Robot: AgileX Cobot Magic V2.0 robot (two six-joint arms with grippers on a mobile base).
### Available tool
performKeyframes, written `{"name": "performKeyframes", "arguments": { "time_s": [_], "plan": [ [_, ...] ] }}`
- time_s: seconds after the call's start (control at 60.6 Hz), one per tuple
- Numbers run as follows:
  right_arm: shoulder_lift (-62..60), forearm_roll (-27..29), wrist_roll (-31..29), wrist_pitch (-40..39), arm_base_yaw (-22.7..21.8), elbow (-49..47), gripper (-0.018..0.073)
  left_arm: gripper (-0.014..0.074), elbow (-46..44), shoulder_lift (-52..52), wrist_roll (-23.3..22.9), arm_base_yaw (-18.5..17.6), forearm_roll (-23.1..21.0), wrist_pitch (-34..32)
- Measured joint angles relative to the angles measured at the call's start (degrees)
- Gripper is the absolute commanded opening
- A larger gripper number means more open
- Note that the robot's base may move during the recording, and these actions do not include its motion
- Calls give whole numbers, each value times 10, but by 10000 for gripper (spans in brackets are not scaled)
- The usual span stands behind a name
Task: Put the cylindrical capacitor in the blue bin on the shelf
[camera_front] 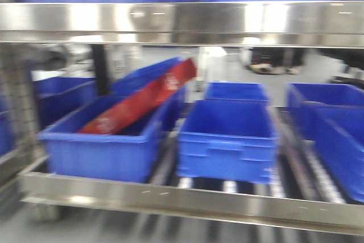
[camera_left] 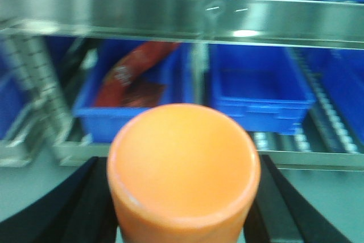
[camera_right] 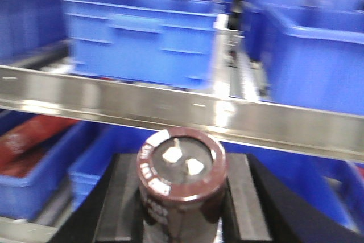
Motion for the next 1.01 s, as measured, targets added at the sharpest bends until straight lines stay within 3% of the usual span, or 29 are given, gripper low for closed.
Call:
{"name": "performKeyframes", "arguments": {
  "time_s": [1.006],
  "plan": [
    [0,0,0,0,0,0,-60,-111,0,0,0,0,-1,0]
  ]
}}
